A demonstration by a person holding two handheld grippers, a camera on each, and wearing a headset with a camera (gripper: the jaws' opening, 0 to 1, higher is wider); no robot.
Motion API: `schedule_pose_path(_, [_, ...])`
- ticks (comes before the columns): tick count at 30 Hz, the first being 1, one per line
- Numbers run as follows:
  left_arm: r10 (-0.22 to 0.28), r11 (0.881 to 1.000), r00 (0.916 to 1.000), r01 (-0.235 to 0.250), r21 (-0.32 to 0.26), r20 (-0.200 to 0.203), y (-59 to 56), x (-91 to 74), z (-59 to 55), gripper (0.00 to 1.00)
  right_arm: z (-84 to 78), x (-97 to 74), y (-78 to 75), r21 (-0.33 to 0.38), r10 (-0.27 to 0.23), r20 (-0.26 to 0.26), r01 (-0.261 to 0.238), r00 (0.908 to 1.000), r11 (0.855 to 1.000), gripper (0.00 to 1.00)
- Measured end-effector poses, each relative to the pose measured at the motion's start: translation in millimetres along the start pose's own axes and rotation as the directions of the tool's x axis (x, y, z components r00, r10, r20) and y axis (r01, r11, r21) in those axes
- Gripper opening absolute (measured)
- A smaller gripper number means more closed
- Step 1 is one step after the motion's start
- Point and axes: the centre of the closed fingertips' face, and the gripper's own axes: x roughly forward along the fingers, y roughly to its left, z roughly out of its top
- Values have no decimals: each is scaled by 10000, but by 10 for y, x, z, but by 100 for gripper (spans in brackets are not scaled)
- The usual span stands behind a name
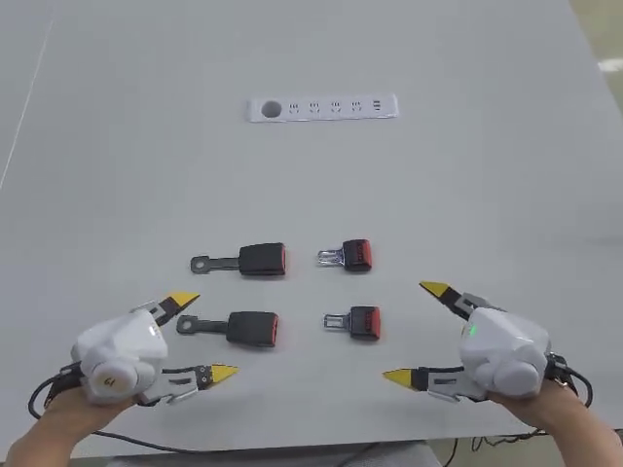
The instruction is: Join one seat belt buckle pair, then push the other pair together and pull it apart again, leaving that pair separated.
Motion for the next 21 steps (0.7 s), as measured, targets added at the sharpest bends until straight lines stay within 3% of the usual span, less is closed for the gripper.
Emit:
schedule_pose_path(9, [-862, 9898, 9910, 969, 1044, -1026, -41, 163, -68, 60, -21, 101, -10, -750, 657, -464, -691, 9968, 9948, 64])
schedule_pose_path(15, [-1315, 9711, 9753, 1627, 1745, -1777, -46, 281, -89, 54, -29, 173, 2, -997, 1078, -728, -1148, 9915, 9884, 57])
schedule_pose_path(21, [-1766, 9430, 9479, 2401, 2305, -2651, -37, 393, -164, 46, -63, 257, 24, -1405, 1586, -1137, -1739, 9808, 9747, 48])
